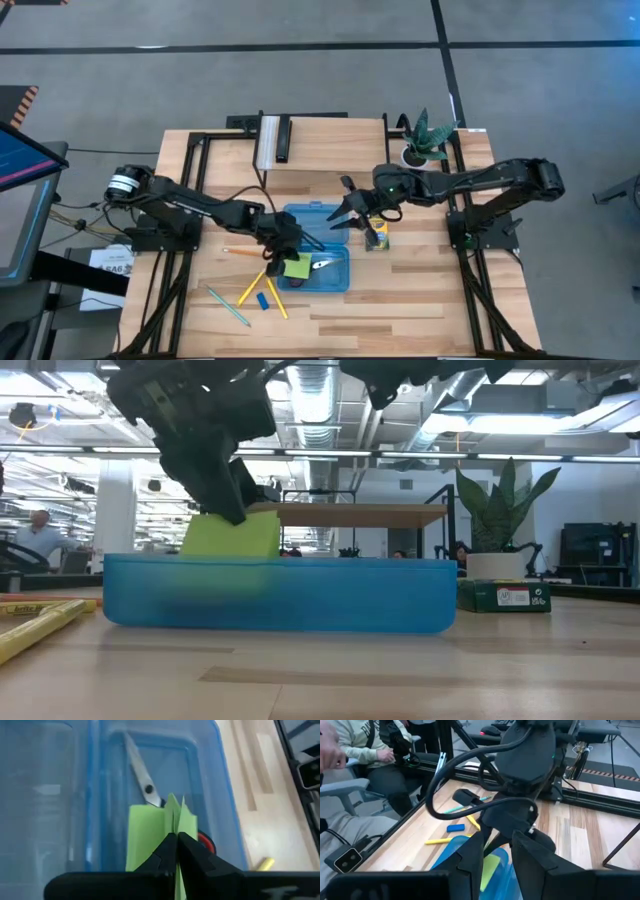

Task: Pack school essentials
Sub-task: Put the green sticky notes into the blue supply box, then put the right yellow pen into the blue supply box

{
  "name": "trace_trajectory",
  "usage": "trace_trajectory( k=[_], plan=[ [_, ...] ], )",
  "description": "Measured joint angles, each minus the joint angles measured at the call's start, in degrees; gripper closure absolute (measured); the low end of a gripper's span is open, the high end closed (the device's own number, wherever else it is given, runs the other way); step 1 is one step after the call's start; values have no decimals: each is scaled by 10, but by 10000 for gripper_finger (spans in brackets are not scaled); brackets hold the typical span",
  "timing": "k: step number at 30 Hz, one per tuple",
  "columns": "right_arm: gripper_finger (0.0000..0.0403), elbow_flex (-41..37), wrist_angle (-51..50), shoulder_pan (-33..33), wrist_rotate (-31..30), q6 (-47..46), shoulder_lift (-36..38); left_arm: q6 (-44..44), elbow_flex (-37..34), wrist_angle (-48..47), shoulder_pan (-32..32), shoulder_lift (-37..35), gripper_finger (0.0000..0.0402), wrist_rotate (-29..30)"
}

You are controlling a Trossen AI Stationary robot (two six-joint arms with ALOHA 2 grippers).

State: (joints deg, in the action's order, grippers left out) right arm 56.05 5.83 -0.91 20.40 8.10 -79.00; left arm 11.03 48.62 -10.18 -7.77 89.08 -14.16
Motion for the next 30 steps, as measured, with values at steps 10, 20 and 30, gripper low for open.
trace_trajectory(
  k=[10, 20, 30],
  plan=[
    [283, 0, 2, 0, 0, -1, 0, 7, 0, -4, -1, -21, 306, -5],
    [283, 0, 2, 0, 0, 1, 0, -8, -31, -45, -28, -180, 253, 116],
    [283, 0, 4, 0, 0, 1, 0, 35, -180, 87, -81, -354, 296, 207]
  ],
)
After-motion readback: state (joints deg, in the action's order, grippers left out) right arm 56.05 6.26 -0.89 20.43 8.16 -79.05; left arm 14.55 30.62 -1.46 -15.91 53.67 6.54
